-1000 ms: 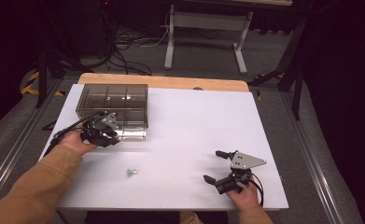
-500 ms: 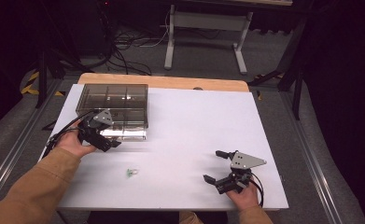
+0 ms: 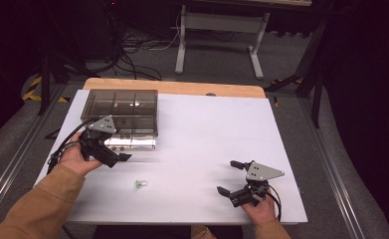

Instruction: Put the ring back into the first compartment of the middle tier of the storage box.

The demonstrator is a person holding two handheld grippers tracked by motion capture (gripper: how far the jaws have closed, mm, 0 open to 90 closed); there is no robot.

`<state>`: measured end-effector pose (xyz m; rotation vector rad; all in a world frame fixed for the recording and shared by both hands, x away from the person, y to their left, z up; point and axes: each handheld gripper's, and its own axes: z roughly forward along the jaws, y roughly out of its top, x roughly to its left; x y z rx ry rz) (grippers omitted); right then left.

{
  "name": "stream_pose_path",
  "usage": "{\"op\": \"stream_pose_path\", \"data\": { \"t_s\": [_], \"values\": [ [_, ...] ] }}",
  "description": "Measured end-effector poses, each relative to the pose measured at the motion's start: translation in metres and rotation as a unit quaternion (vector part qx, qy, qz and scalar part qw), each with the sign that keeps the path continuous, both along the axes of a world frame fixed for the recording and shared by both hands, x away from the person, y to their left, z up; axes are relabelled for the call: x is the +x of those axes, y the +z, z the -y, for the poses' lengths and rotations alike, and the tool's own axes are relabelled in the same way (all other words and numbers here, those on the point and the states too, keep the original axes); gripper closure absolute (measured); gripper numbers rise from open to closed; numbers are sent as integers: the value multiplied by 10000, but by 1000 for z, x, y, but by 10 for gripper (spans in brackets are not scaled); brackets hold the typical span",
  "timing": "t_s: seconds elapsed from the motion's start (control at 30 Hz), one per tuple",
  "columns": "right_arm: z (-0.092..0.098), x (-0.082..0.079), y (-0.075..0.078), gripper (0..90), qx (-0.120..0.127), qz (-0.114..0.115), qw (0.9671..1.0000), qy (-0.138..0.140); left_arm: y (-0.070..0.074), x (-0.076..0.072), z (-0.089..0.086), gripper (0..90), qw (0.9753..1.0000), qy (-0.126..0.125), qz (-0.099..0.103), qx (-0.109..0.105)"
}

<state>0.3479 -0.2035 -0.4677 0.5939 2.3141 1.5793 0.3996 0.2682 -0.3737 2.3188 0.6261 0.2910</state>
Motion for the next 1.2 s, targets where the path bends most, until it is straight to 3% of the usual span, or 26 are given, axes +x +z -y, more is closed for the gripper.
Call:
{"op": "stream_pose_path", "data": {
  "t_s": [0.3,0.57,0.83,1.2],
  "values": [
    [0,0,0,0,-17,4,10000,10,-2,-12,6,3,9996,18,12,-279],
    [0,0,0,0,-5,9,10000,6,-3,-21,14,3,9996,-47,78,-250],
    [0,0,0,0,-1,3,10000,5,-8,-31,22,4,9996,-83,-12,-285],
    [0,0,0,0,-11,8,10000,18,-18,-44,30,6,9985,-3,58,-541]
  ]
}}
